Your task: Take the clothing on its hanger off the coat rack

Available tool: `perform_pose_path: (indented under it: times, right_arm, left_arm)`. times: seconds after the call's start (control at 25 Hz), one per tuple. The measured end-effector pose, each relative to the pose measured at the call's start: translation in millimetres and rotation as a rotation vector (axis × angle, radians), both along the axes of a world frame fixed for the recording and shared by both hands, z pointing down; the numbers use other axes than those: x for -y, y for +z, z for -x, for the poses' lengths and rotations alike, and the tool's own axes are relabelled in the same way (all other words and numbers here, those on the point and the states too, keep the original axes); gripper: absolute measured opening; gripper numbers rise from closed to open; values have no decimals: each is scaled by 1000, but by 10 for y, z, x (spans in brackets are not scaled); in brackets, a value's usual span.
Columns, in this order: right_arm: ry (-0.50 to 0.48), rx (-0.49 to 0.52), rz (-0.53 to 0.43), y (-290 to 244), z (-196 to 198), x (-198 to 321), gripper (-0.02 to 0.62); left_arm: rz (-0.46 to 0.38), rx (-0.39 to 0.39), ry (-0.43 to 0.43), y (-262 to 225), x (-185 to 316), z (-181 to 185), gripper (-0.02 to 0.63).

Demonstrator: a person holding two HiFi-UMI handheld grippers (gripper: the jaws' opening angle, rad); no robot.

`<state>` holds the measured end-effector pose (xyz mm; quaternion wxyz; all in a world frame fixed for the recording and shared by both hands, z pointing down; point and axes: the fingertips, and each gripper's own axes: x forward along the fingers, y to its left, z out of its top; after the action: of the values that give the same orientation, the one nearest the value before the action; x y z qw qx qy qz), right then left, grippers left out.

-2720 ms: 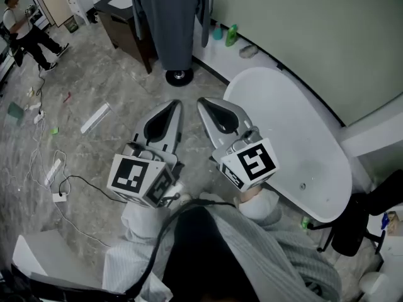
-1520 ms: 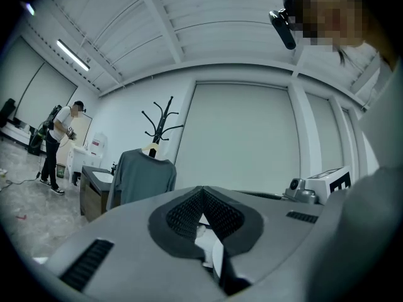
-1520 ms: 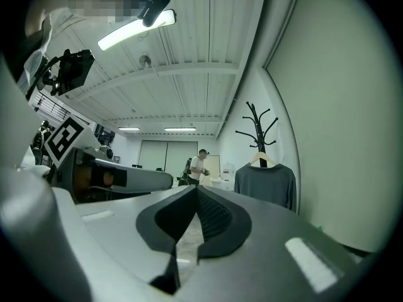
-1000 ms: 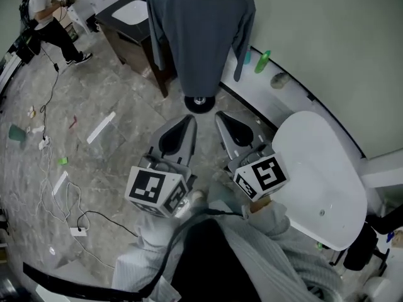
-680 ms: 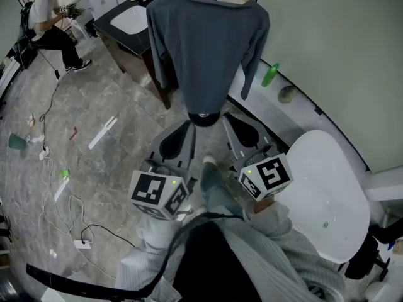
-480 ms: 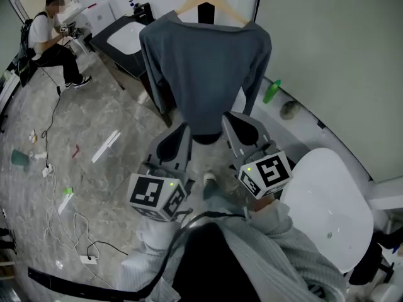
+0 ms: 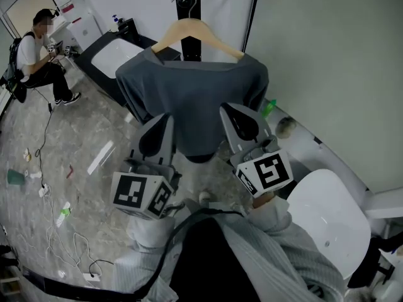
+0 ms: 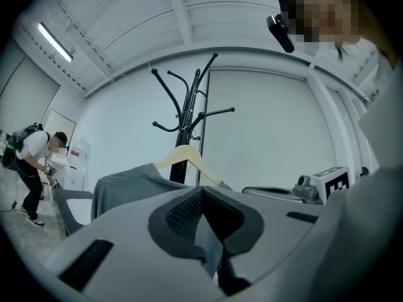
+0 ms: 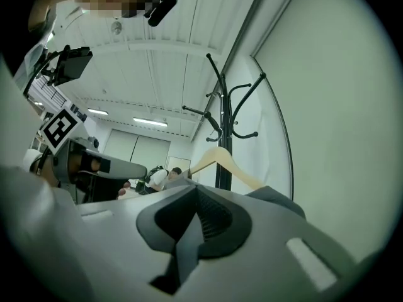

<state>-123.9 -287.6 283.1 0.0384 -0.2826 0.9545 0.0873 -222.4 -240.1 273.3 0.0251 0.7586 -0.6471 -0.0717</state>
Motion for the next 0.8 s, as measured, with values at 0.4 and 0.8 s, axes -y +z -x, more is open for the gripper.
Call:
perform_pose_path:
  times: [0.4, 0.8]
  right_arm:
    - [98, -17, -54, -48, 191, 612, 2]
    - [289, -17, -148, -350, 376, 1091, 2]
  left_arm:
    - [-42, 14, 98, -153, 768, 238, 5]
    - [-85, 168, 127, -440, 1210, 694, 5]
